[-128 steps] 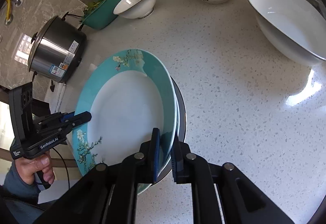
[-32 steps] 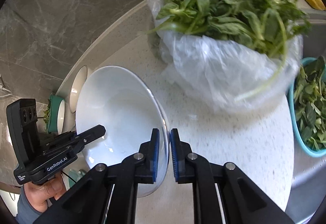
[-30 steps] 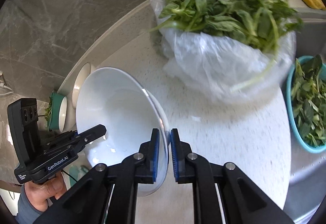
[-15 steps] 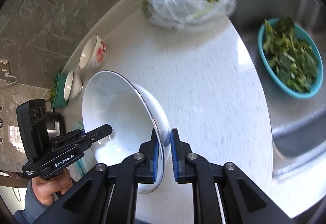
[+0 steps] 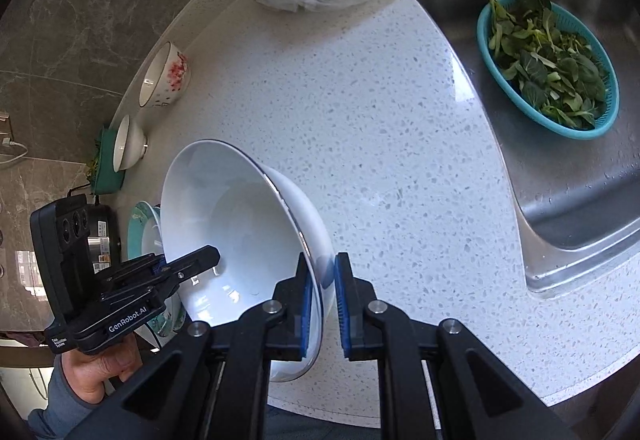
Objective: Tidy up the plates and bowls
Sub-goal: 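Carry the large white bowl beside the teal plate stack, lower and open grippers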
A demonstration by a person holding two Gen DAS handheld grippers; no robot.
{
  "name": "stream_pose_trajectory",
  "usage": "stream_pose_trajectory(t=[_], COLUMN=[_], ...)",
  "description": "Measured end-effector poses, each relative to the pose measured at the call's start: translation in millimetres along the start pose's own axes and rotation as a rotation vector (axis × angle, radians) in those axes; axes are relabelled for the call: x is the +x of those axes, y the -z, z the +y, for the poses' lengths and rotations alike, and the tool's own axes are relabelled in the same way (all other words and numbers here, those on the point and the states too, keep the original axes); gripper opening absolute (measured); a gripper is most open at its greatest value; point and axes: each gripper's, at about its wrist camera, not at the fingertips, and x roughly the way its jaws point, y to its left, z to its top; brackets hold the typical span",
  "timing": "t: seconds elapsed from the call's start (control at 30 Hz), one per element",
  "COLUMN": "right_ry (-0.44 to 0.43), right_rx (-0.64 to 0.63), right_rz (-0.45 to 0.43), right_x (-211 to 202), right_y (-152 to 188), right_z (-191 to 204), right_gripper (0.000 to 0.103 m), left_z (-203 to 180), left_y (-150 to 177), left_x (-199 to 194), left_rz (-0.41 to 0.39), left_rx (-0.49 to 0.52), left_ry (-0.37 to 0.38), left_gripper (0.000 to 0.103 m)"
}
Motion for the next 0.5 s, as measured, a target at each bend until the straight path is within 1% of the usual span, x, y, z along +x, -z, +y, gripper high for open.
stream_pose_trajectory(t=[0.17, 0.4, 0.5], right_ry=[0.008, 0.016, 0.008], right_rx=[0.005, -0.016, -0.023], right_rz=[0.013, 0.016, 0.022], right_x=[8.9, 13.3, 15.2], right_y=[-1.3, -7.0, -8.2], right_z=[-8.2, -12.0, -14.8], right_gripper=[0.013, 0.013, 0.013], left_z=[-2.5, -7.1, -8.8], left_y=[-14.4, -23.0, -26.4], left_x=[16.5, 29.9, 32.8], left_rz=[0.005, 0.006, -0.01], left_rx=[-0.01, -0.024, -0.043], left_ry=[-0.016, -0.035, -0.039], left_gripper=[0.01, 0.01, 0.01])
